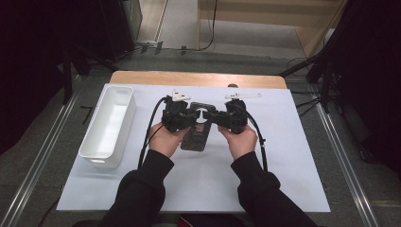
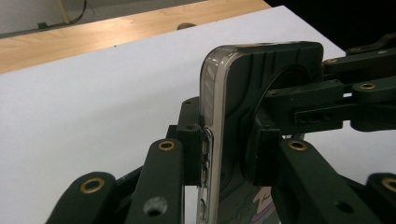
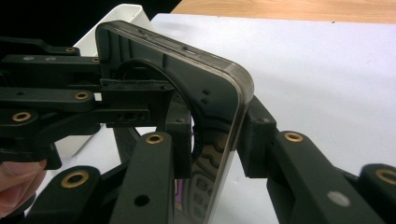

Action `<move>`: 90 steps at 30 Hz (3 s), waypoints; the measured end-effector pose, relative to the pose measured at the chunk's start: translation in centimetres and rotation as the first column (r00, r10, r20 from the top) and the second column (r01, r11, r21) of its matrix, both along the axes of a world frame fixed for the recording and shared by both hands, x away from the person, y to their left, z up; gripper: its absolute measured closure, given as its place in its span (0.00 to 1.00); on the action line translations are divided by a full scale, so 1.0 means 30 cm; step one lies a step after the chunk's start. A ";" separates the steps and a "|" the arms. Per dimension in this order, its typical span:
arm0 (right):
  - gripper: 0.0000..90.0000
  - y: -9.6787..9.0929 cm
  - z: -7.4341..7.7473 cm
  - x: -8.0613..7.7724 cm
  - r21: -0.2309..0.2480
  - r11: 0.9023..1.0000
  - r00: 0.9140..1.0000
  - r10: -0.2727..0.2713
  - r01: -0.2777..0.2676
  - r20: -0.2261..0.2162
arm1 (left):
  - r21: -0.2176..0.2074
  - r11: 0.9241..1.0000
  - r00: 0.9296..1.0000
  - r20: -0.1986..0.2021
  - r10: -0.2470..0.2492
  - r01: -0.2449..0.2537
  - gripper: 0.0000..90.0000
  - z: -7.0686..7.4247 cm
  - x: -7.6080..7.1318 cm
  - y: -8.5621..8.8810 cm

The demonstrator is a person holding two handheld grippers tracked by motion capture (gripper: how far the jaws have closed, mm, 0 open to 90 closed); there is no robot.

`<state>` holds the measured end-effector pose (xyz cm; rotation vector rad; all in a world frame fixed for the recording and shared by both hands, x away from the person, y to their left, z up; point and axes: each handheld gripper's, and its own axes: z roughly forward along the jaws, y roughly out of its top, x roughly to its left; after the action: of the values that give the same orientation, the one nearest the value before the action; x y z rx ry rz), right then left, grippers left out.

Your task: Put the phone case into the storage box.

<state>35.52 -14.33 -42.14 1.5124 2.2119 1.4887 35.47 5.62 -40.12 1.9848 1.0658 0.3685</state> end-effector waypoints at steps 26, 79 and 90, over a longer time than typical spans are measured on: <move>0.69 -0.002 -0.001 0.001 0.004 1.000 1.000 0.006 -0.006 0.021 | -0.028 0.999 1.000 -0.009 -0.018 0.018 0.82 0.003 0.004 0.015; 0.32 -0.070 -0.051 -0.107 -0.003 0.972 0.971 0.235 -0.235 0.053 | -0.104 0.992 0.995 -0.067 -0.077 0.069 0.82 0.054 0.020 0.142; 0.32 -0.115 -0.081 -0.132 -0.027 0.971 0.970 0.240 -0.239 0.049 | -0.096 0.991 0.992 -0.069 -0.103 0.097 0.82 0.053 0.014 0.139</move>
<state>31.56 -17.78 -44.56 1.2203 2.4423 1.5407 35.89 9.78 -38.55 1.9731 1.0064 0.1899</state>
